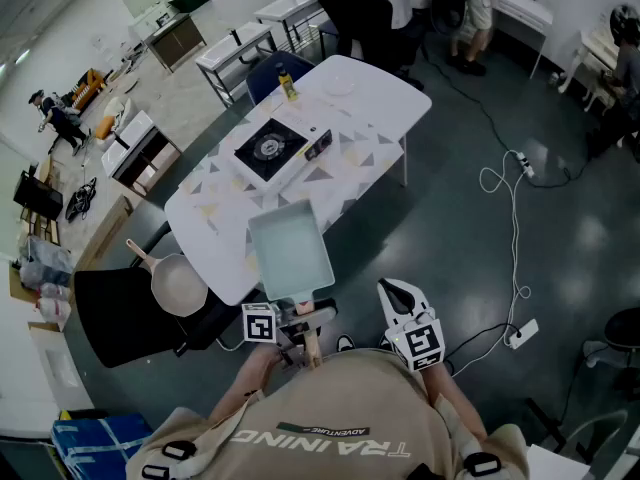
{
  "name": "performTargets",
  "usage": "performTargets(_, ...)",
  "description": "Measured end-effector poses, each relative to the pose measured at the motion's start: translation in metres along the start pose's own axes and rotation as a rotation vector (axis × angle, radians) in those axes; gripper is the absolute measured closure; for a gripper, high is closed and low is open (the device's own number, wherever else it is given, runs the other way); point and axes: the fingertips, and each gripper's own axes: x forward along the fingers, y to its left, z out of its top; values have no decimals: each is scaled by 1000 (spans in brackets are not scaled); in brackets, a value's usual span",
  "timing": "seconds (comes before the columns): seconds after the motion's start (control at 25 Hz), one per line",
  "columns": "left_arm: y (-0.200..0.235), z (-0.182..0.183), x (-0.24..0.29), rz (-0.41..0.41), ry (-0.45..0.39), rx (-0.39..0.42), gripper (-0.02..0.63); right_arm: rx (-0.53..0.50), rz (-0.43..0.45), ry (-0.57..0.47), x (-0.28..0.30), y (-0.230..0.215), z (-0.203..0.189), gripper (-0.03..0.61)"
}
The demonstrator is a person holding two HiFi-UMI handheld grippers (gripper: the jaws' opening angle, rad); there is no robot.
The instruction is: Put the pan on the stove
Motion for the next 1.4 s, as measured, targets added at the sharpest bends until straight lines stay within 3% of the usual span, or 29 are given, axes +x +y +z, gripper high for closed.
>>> performTargets(0.28,13,11,-18,2,40,-4,442,8,-27,8,26,6,1,574)
performTargets(0.48,33,12,-27,-26,62,-44,442,-11,-77,43,35,12,-5,574)
performTargets(0.64,43,15,-27,-39,60,-102,442,19,-76,66,33,18,-13,574)
performTargets(0.8,48,17,-20,-27,56,-110,442,36,-76,76,34,2,-21,574)
performTargets(1.4,62,81,60,85,-71,-76,442,10,135,22,99,-110,2,574)
